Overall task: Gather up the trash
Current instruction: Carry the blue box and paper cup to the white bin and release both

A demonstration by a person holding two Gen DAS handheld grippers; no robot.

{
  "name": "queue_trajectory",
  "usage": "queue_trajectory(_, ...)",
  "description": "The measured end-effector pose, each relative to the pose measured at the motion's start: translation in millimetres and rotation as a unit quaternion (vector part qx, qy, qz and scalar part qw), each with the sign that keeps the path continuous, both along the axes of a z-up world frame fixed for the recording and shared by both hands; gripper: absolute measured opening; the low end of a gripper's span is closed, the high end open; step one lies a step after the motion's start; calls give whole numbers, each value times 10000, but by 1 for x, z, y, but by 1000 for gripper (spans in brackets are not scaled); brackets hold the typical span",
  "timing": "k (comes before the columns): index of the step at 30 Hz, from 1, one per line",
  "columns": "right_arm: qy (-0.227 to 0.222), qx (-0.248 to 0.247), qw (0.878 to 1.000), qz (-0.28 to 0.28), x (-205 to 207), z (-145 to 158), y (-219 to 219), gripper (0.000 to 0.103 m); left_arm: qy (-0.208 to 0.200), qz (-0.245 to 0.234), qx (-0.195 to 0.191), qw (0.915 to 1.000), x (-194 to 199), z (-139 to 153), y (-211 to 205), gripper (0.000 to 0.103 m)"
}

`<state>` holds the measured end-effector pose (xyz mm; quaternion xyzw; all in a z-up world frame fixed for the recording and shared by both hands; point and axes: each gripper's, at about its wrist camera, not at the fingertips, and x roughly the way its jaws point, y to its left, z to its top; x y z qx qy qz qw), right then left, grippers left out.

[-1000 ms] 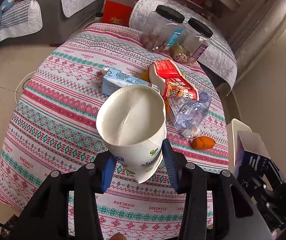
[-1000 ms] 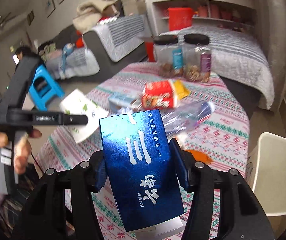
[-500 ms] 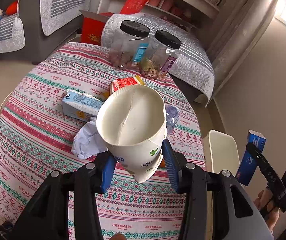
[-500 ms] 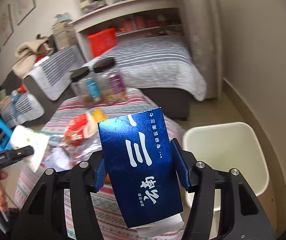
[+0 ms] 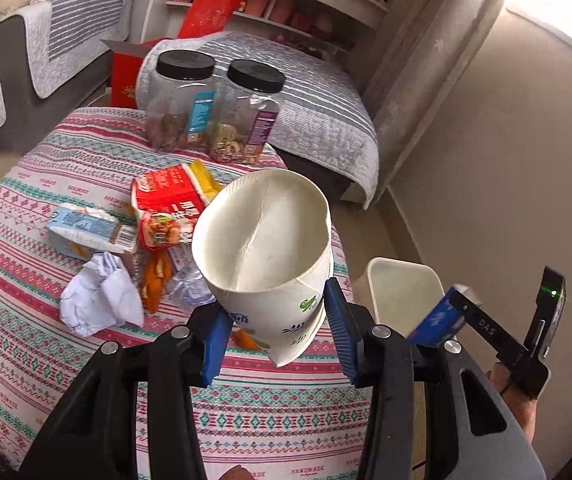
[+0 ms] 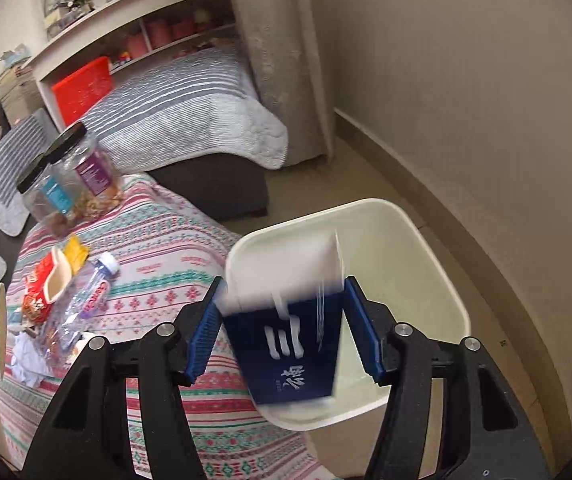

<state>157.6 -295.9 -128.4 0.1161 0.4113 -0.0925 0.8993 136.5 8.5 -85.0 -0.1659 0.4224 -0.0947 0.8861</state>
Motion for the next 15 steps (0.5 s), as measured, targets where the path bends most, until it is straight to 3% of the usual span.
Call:
queue_trajectory(9, -387, 258, 9959, -771, -37, 30, -64, 85, 50, -901, -149, 9958, 16, -7, -107, 45)
queue_trajectory(15, -640, 581, 9880, -1283, -68, 44, -103, 91, 318, -1386, -156, 9897, 27, -29, -186, 45)
